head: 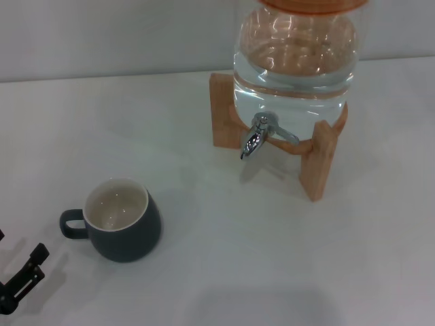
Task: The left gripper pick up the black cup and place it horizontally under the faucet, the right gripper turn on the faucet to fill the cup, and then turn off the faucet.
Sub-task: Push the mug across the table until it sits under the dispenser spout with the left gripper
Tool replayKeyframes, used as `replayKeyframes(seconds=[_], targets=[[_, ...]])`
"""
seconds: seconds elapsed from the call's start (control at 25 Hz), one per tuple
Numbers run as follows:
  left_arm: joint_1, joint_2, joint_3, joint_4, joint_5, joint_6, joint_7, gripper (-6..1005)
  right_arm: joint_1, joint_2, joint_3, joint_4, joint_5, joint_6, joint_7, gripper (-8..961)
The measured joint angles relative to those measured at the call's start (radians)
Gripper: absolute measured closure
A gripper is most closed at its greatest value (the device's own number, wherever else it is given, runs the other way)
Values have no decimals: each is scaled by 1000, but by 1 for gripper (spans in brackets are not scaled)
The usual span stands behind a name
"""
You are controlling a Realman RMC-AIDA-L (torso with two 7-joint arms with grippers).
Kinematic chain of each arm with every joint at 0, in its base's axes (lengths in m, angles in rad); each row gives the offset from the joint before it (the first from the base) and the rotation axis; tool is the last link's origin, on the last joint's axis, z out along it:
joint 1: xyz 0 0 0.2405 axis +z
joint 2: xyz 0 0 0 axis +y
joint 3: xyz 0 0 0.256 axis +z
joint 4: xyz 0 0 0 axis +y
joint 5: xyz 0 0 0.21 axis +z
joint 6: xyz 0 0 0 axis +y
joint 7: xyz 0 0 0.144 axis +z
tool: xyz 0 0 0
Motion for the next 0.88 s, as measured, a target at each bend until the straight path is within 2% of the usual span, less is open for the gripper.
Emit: replayKeyframes(seconds=[0.88], targets=[[-19, 2, -5, 0, -5, 25, 2, 137, -2, 7, 0, 0, 1, 1, 0, 110]])
